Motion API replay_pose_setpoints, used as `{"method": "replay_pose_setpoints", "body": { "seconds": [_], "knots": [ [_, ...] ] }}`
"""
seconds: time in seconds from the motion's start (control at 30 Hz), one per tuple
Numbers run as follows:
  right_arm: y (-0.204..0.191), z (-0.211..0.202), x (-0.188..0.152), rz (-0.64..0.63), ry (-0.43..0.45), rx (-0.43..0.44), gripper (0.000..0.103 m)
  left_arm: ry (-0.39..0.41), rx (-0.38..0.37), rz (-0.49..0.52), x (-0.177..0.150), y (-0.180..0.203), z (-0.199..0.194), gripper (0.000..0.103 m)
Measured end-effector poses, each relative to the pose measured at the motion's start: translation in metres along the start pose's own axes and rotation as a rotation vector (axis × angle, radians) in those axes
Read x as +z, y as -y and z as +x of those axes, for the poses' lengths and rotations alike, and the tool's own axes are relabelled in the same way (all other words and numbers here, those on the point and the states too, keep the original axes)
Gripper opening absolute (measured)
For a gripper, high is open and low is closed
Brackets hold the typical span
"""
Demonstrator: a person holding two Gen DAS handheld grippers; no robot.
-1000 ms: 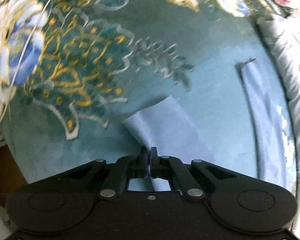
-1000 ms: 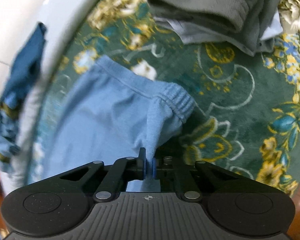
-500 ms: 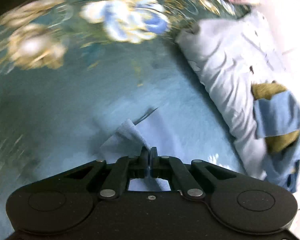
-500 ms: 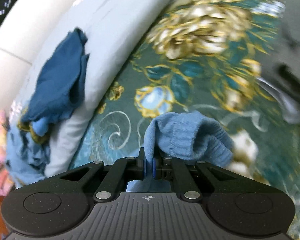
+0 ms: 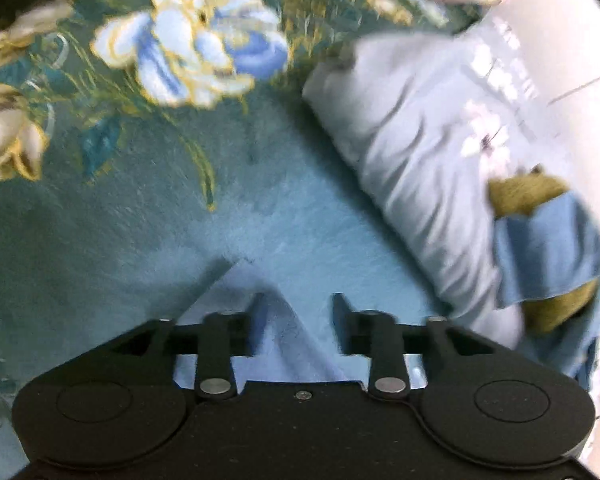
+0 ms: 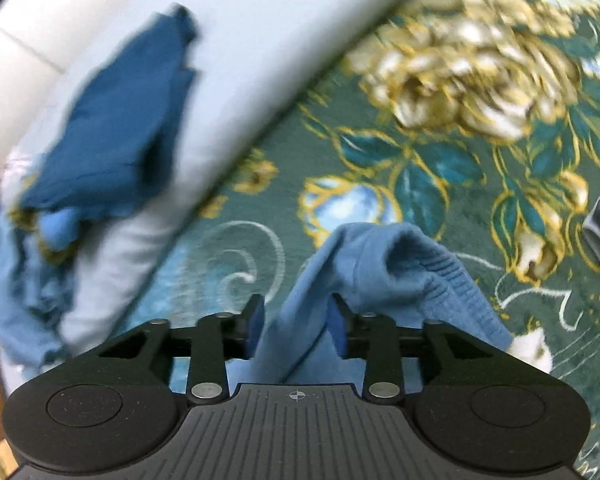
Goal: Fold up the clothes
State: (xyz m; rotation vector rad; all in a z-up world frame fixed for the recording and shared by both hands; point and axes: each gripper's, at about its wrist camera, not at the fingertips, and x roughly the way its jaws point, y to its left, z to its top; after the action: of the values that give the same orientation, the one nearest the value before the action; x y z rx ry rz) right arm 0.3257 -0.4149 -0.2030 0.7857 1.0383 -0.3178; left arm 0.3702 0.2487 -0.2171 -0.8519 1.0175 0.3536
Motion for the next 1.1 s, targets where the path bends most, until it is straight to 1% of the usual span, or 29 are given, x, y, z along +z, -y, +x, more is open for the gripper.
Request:
{"method": "replay_pose_setpoints", "body": {
  "seconds": [0.03, 0.07, 0.1, 0.13, 0.2, 0.27, 0.4, 0.53, 0.57, 0.63, 0.67, 0.73, 0.77, 0.8, 0.87, 0.9, 0.97, 1.07, 1.1],
  "knots": [
    [0.004, -0.013, -0.006, -0.003, 0.032, 0.014, 0.045, 0.018, 0.003, -0.003, -0.003, -0.006, -0.008, 0.047],
    [0.009, -0.026, -0.014, -0.005, 0.065, 0.027, 0.054, 0.035, 0.006, -0.007, -0.006, -0.013, -0.015, 0.050],
    [0.019, -0.032, -0.022, 0.018, 0.078, 0.015, 0.063, 0.031, 0.008, -0.012, -0.011, -0.021, -0.017, 0.055],
    [0.029, -0.037, -0.031, 0.047, 0.086, -0.004, 0.066, 0.005, 0.022, -0.017, -0.018, -0.029, -0.014, 0.055],
    [0.050, -0.045, -0.049, 0.106, 0.101, -0.042, 0.067, -0.052, 0.052, -0.027, -0.030, -0.043, -0.007, 0.054],
    [0.077, -0.039, -0.064, 0.225, 0.071, -0.067, 0.067, -0.071, 0.037, -0.047, -0.043, -0.050, 0.000, 0.054],
    [0.100, -0.019, -0.080, 0.335, 0.069, -0.051, 0.066, -0.097, -0.005, -0.071, -0.062, -0.050, 0.013, 0.055],
    [0.104, -0.001, -0.076, 0.427, 0.088, -0.004, 0.066, -0.039, -0.010, -0.074, -0.070, -0.043, 0.018, 0.055],
    [0.102, 0.002, -0.074, 0.435, 0.096, 0.011, 0.066, -0.029, -0.014, -0.077, -0.071, -0.041, 0.019, 0.055],
    [0.096, 0.007, -0.067, 0.418, 0.106, 0.012, 0.066, -0.018, -0.022, -0.071, -0.070, -0.036, 0.019, 0.055],
    [0.092, 0.010, -0.064, 0.408, 0.111, 0.011, 0.066, -0.017, -0.020, -0.066, -0.068, -0.034, 0.021, 0.053],
    [0.090, 0.014, -0.059, 0.404, 0.099, -0.020, 0.056, -0.011, -0.010, -0.072, -0.065, -0.032, 0.026, 0.048],
    [0.089, 0.016, -0.057, 0.403, 0.092, -0.038, 0.039, -0.008, -0.006, -0.075, -0.064, -0.031, 0.028, 0.046],
    [0.089, 0.016, -0.056, 0.399, 0.087, -0.053, 0.028, -0.003, -0.008, -0.092, -0.063, -0.032, 0.028, 0.043],
    [0.092, 0.010, -0.055, 0.381, 0.095, -0.050, 0.008, 0.005, -0.009, -0.117, -0.061, -0.034, 0.028, 0.038],
    [0.094, 0.004, -0.055, 0.370, 0.106, -0.044, 0.006, 0.009, -0.010, -0.130, -0.060, -0.035, 0.028, 0.036],
    [0.100, -0.005, -0.059, 0.362, 0.119, -0.046, 0.005, 0.017, -0.016, -0.162, -0.059, -0.038, 0.029, 0.036],
    [0.112, -0.002, -0.065, 0.406, 0.099, -0.058, 0.005, 0.030, -0.034, -0.223, -0.058, -0.042, 0.030, 0.036],
    [0.114, 0.000, -0.067, 0.416, 0.101, -0.056, 0.005, 0.034, -0.040, -0.243, -0.058, -0.044, 0.031, 0.033]
  ]
}}
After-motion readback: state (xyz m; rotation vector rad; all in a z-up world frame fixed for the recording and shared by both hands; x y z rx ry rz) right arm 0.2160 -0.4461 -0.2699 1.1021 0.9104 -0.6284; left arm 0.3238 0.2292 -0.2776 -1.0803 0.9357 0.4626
